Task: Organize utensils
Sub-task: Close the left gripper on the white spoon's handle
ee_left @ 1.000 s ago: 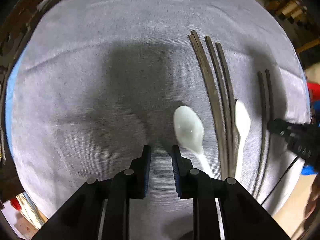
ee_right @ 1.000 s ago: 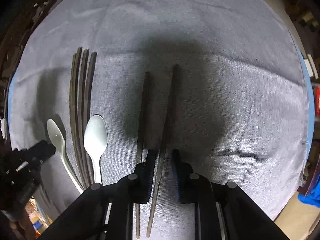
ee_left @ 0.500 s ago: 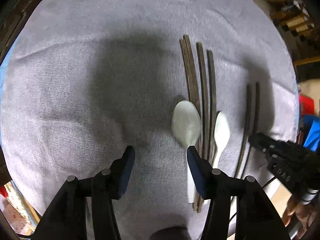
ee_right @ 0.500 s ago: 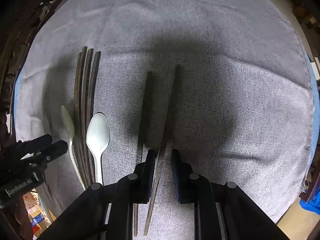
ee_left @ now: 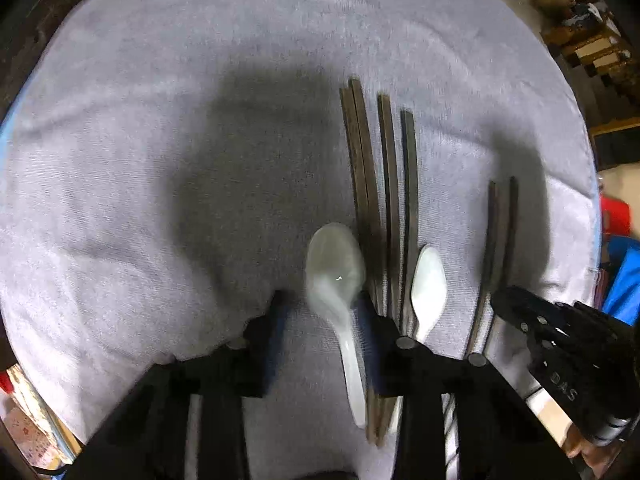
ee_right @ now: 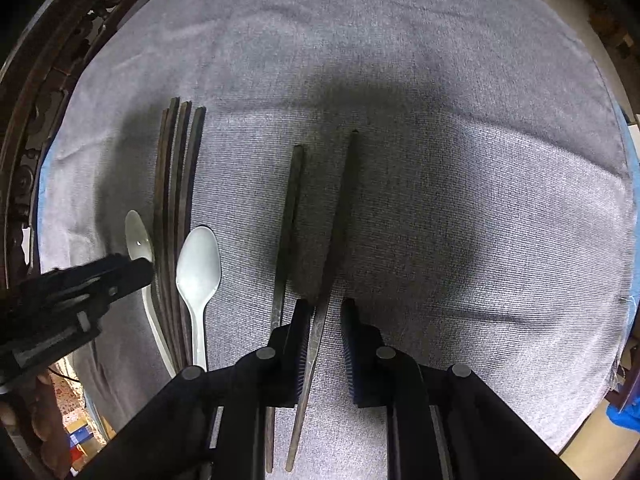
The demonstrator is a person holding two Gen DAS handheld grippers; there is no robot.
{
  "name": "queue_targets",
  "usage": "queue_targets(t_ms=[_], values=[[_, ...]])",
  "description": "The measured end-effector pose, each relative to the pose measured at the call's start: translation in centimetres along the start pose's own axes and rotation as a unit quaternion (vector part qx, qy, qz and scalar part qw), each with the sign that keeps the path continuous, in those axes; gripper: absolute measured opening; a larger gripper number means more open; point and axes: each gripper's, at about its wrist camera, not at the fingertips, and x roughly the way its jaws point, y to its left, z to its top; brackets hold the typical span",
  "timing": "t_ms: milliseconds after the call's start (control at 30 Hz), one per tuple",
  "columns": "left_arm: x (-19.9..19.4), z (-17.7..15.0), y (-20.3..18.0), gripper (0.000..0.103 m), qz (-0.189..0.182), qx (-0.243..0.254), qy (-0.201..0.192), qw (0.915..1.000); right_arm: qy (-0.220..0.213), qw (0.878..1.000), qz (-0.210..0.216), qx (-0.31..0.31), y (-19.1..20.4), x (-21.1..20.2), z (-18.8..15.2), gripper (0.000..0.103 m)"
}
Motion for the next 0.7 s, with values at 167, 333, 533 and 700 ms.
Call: queue_targets(t_ms=[167, 333, 533, 700], values=[[0.1, 1.1, -0.2, 0.012, -0.004, 0.018, 0.008, 0.9998, 0.0, 1.0, 0.001, -0.002, -0.1, -0.3, 0.0, 0.018], [0.6, 0.5, 0.5, 0.01, 0.01, 0.065, 0.022, 0.9976, 0.005, 1.0, 0.004, -0.006, -0.3, -0.2, 0.0, 0.018], [0.5, 0.0, 0.1, 0.007, 0.037, 0.108, 0.02, 0.9933, 0.017, 1.0, 0.005, 0.002, -0.4, 0.0, 0.6, 0.012], [-0.9, -0.5, 1.9, 0.007, 0.044, 0.102, -0.008, 0.9937, 0.0, 0.999, 0.034, 0.034, -1.7, -0.4, 0.1, 0.007]])
